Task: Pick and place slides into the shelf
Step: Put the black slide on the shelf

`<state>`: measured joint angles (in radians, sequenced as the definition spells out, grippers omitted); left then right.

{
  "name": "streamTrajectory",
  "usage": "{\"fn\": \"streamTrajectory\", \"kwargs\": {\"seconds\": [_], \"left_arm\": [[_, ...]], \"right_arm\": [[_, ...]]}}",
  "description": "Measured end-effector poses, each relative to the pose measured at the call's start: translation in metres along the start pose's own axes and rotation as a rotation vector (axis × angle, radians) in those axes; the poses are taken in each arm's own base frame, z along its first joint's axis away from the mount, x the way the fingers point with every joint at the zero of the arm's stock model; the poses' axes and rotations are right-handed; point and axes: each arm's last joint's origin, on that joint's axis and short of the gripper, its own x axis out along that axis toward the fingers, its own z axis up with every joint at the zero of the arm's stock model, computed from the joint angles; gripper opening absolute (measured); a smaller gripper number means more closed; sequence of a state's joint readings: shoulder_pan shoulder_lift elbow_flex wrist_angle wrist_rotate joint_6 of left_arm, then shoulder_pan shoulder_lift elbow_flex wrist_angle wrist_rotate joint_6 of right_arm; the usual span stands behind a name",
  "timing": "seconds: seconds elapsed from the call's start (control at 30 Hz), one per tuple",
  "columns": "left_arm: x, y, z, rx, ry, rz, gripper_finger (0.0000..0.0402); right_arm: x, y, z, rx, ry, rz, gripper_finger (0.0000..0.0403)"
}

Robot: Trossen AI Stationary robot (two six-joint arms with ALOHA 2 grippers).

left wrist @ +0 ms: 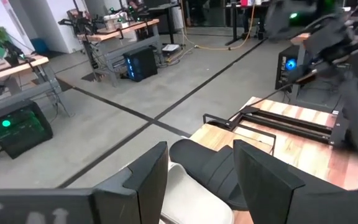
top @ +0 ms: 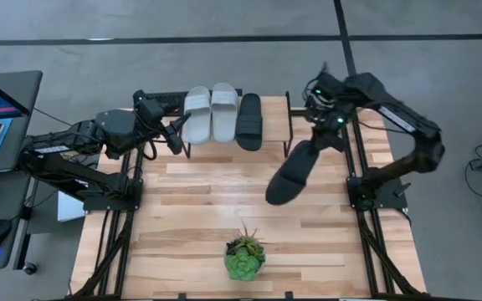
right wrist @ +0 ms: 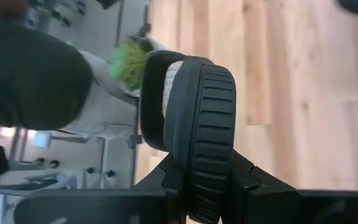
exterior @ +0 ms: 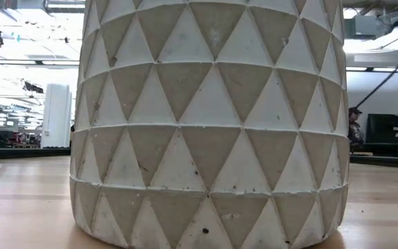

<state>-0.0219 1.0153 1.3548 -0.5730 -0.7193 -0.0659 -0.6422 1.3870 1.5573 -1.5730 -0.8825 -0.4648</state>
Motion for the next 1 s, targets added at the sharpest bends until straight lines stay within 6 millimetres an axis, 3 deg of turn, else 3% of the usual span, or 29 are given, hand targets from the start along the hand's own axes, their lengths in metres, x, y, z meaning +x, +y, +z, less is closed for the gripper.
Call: {"fn": "streamTrajectory", "kwargs": {"seconds": [0.17, 0.5, 0.77, 1.0], "left_arm": [[0.000, 0.000, -0.002, 0.001, 0.018, 0.001, 0.0174], [0.000, 0.000, -0.004, 0.003, 0.035, 0.002, 0.0174], [0.000, 0.000, -0.005, 0.009, 0.042, 0.002, 0.0174], [0.000, 0.001, -0.008, 0.024, 0.068, 0.005, 0.0174]], "right_arm": [[0.006, -0.025, 0.029, -0.042, 0.039, -0.034, 0.0044], [-0.026, -0.024, 0.076, -0.184, -0.045, -0.196, 0.0044], [-0.042, -0.036, 0.080, -0.153, -0.057, -0.302, 0.0044], [-0.047, -0.024, 0.075, -0.123, -0.072, -0.329, 0.0044]]}}
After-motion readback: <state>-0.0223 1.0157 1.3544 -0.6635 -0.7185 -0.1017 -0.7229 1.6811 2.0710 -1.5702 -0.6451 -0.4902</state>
